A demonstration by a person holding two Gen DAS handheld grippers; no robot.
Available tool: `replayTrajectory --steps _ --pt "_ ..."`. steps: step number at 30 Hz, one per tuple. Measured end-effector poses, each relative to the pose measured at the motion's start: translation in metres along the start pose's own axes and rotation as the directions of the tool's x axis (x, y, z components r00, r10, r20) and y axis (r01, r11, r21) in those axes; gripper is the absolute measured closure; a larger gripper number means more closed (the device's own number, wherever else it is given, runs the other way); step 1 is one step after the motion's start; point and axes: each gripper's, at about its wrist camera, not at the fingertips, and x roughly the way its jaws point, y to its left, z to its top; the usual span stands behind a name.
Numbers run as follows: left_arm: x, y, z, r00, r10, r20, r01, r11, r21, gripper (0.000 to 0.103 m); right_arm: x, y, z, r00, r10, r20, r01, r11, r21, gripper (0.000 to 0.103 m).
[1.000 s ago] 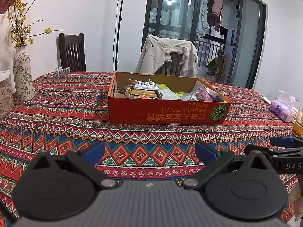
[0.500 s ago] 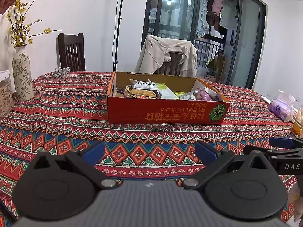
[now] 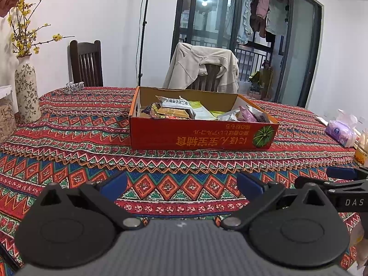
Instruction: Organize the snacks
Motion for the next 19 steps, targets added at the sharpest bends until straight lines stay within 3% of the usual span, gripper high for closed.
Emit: replayTrajectory --steps 19 --pt "-0.0032 0.0022 -0.0017 1.000 -0.008 0.007 0.008 1.000 0.000 0.000 -0.0008 0.0008 -0.0038 1.000 0.000 -0.004 0.000 1.000 -0.002 0.000"
